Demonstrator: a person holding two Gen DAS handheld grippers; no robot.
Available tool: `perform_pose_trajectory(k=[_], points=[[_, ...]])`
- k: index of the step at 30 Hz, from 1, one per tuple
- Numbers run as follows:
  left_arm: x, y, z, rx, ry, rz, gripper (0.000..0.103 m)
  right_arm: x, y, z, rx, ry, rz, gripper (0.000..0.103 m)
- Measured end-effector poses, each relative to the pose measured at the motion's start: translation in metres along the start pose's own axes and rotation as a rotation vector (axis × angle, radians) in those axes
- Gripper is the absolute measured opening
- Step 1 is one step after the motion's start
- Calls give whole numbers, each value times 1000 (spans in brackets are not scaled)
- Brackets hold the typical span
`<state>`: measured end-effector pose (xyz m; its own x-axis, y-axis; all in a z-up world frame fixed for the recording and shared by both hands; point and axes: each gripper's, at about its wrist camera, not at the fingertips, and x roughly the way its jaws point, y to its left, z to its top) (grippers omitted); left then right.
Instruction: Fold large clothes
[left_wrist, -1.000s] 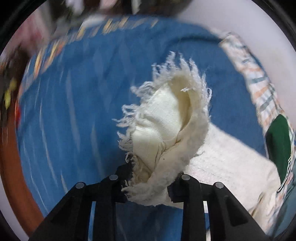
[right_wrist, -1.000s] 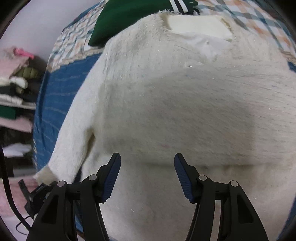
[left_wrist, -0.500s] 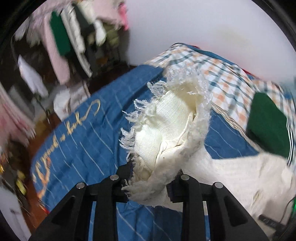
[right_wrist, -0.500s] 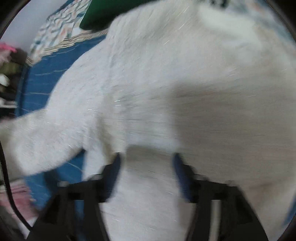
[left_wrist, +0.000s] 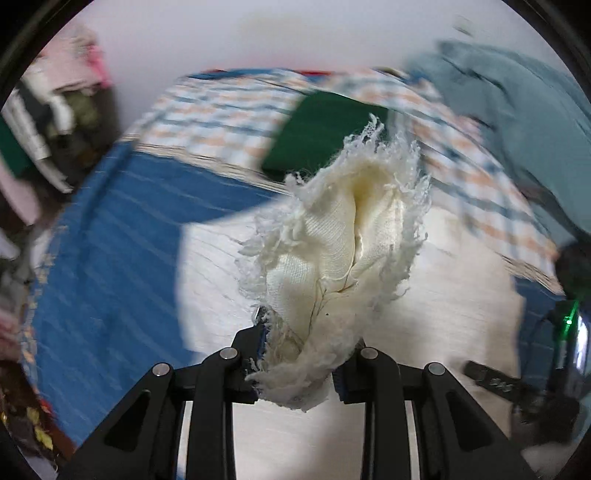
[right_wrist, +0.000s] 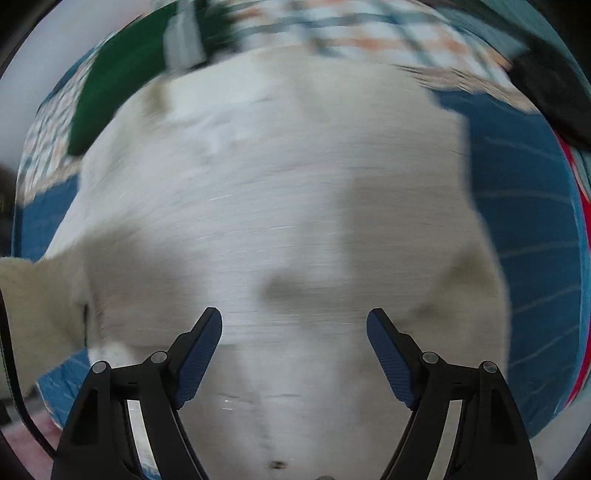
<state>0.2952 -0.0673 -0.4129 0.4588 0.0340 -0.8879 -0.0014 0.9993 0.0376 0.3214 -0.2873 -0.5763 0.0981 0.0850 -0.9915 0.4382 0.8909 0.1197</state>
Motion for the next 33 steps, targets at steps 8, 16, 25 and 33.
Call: perform_pose_trajectory(k=[8, 16, 25, 33], points=[[57, -180, -13, 107, 158, -96, 29, -14, -157, 7, 116, 4, -21, 82], [81, -223, -19, 123, 179, -123, 89, -20, -252, 2, 143, 25, 98, 82], [39, -95, -53, -74, 145, 138, 90, -30, -238, 26, 132, 43, 395, 82], [68, 21, -131, -155, 286, 446, 90, 22, -129, 58, -12, 144, 483, 17]])
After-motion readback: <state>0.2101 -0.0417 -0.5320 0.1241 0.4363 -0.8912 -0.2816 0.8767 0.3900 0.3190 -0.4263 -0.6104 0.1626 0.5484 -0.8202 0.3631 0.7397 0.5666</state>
